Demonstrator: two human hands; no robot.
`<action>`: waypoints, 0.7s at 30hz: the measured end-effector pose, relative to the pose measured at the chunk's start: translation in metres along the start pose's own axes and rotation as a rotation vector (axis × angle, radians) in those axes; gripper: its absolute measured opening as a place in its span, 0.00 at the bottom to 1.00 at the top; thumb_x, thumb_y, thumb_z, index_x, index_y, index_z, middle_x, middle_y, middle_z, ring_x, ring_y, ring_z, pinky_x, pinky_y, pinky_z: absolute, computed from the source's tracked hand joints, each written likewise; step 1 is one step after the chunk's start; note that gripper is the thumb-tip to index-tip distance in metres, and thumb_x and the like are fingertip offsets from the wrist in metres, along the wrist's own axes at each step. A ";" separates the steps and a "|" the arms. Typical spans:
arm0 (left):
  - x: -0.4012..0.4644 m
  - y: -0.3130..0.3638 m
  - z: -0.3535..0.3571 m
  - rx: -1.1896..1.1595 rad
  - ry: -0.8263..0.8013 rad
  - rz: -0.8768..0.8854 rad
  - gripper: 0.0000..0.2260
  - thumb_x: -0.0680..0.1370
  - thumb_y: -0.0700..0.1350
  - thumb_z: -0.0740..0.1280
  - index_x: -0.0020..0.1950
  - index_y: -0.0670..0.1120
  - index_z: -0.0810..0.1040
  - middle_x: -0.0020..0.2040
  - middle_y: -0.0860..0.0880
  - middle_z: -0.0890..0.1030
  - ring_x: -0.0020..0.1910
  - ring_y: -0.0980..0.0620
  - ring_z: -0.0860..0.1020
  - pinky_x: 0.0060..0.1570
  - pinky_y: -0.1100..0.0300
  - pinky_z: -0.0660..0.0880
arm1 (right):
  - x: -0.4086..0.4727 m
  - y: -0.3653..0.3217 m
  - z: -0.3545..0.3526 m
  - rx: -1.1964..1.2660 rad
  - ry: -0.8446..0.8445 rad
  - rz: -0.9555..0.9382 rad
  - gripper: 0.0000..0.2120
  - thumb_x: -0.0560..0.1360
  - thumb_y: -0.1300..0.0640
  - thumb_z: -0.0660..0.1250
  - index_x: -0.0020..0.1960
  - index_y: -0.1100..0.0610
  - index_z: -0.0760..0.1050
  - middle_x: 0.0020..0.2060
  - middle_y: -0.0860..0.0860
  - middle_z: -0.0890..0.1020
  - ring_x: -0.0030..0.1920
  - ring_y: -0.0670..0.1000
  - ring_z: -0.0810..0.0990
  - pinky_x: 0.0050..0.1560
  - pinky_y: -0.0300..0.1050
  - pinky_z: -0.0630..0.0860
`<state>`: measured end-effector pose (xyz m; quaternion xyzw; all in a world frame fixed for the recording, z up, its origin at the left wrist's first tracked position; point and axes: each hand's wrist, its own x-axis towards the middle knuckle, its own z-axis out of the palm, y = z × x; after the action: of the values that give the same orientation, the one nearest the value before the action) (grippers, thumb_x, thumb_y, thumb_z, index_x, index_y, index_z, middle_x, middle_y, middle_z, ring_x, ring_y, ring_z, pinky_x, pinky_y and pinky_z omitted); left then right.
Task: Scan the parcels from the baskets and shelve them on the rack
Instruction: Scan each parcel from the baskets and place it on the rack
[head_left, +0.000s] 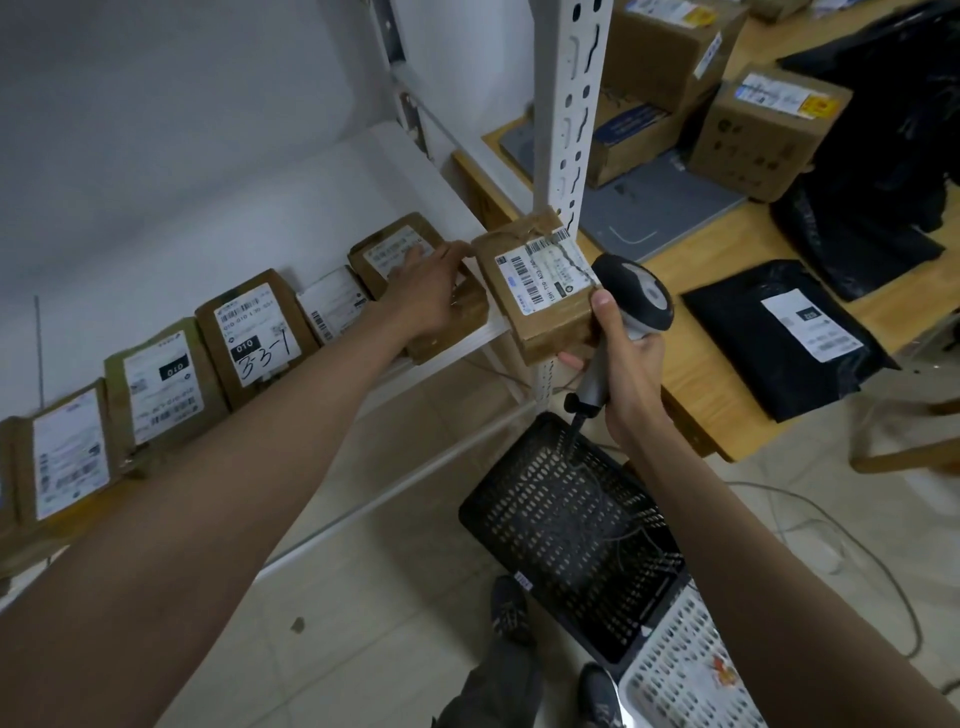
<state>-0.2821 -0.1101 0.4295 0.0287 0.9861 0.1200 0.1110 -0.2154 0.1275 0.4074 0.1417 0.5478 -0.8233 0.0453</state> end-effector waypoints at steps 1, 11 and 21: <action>-0.001 0.001 -0.001 -0.018 0.008 -0.003 0.30 0.78 0.48 0.71 0.77 0.52 0.62 0.74 0.48 0.69 0.72 0.38 0.64 0.65 0.37 0.68 | 0.001 0.001 0.003 -0.014 -0.007 -0.002 0.28 0.74 0.47 0.75 0.70 0.55 0.72 0.58 0.51 0.85 0.59 0.51 0.84 0.47 0.51 0.85; -0.011 -0.001 -0.006 -0.063 0.006 -0.094 0.37 0.76 0.43 0.74 0.79 0.51 0.56 0.73 0.44 0.70 0.75 0.39 0.61 0.68 0.35 0.67 | 0.009 0.016 0.015 -0.062 -0.088 0.016 0.25 0.76 0.49 0.74 0.69 0.57 0.74 0.58 0.53 0.86 0.58 0.51 0.85 0.45 0.49 0.85; -0.010 -0.013 -0.001 -0.076 -0.098 0.036 0.67 0.59 0.71 0.77 0.80 0.57 0.32 0.82 0.48 0.36 0.81 0.39 0.41 0.74 0.31 0.46 | 0.034 0.019 0.036 -0.066 -0.010 0.116 0.32 0.74 0.46 0.76 0.72 0.55 0.70 0.61 0.53 0.83 0.59 0.51 0.83 0.53 0.56 0.85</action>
<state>-0.2726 -0.1236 0.4300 0.0482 0.9735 0.1580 0.1582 -0.2505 0.0899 0.3938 0.1678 0.5653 -0.8014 0.1003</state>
